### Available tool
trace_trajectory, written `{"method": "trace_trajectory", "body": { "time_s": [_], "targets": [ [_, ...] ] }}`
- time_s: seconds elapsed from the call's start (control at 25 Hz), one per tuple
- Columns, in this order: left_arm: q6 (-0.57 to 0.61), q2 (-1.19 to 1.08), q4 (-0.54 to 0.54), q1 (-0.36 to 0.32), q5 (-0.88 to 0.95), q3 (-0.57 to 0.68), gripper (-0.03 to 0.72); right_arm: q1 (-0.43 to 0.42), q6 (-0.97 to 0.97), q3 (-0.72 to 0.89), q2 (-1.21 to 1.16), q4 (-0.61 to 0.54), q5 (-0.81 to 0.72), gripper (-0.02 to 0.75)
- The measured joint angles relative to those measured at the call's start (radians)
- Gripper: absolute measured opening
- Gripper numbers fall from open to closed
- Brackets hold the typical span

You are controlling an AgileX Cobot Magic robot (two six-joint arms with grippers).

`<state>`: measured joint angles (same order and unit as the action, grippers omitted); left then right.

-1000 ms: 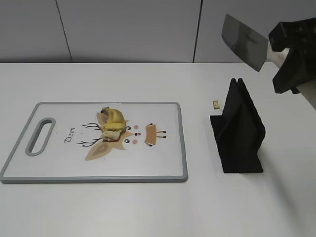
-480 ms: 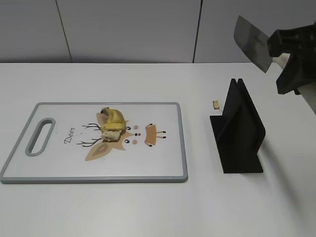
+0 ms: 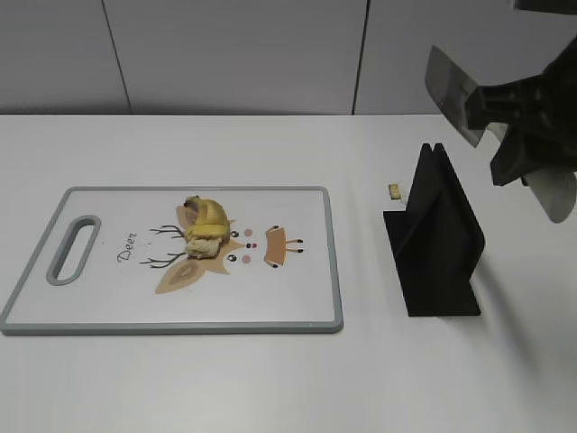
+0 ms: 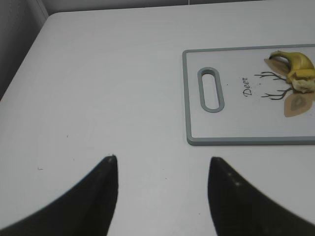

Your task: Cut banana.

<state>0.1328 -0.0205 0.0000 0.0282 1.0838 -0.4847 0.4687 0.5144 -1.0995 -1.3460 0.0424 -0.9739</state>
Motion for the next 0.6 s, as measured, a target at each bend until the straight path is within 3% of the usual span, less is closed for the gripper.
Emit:
{"method": "trace_trajectory", "body": {
  "time_s": [0.6],
  "targets": [
    [0.0,0.0,0.0,0.0,-0.001,0.0,0.545,0.0,0.001,0.0,-0.124,0.032,0.03,0.171]
  ]
}}
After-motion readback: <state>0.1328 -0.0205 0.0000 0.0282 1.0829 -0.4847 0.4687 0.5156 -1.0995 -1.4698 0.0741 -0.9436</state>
